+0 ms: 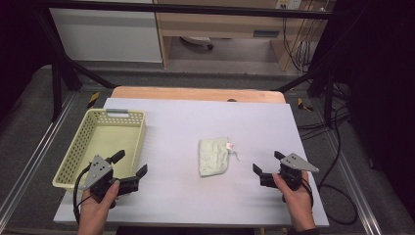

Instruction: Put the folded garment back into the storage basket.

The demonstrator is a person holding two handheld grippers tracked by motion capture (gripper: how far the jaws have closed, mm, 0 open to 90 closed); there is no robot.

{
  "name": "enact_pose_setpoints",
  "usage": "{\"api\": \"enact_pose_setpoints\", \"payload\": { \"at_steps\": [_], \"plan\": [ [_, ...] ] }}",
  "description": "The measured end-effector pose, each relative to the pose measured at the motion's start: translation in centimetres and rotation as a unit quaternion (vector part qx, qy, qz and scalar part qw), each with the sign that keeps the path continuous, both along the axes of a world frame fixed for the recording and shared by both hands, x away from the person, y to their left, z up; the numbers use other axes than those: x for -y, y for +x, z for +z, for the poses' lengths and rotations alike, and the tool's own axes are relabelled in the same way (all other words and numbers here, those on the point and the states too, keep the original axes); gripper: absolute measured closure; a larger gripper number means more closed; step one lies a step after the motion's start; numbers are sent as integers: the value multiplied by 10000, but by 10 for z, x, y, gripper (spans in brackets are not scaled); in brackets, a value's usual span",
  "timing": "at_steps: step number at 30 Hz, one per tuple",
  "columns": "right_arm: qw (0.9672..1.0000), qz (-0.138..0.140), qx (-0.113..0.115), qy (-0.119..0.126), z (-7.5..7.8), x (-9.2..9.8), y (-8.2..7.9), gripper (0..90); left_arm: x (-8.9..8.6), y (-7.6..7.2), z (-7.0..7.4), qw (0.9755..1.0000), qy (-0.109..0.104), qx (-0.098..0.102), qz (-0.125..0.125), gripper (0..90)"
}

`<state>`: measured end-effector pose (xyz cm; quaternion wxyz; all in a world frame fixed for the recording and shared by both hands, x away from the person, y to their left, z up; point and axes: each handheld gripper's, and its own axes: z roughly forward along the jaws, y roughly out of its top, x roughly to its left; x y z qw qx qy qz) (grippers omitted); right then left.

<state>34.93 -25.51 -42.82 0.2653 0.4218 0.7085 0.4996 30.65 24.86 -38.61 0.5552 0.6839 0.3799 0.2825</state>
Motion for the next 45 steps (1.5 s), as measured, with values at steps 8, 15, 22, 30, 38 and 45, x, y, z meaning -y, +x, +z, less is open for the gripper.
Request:
{"api": "enact_pose_setpoints", "payload": {
  "at_steps": [8, 15, 22, 30, 38, 45],
  "plan": [
    [9998, -16, -133, -116, -1, -4, 1, 31, 26, -7, 2, 9994, 190, 164, -218, 83],
    [9999, -43, -133, -57, 2, -6, -1, 30, 43, -1, -3, 9988, 222, -56, -437, 93],
    [9997, 18, -162, -194, 2, -9, -4, 29, 69, 18, -6, 9960, 461, -401, -650, 116],
    [9996, 53, -195, -194, 3, -12, -4, 29, 105, 49, -10, 9927, 636, -472, -904, 126],
    [9993, 77, -239, -290, 2, -15, -5, 28, 132, 62, -28, 9828, 1017, -981, -1187, 140],
    [9994, 66, -263, -236, 2, -15, -4, 32, 145, 67, -45, 9721, 1364, -1354, -1346, 161]
  ]
}}
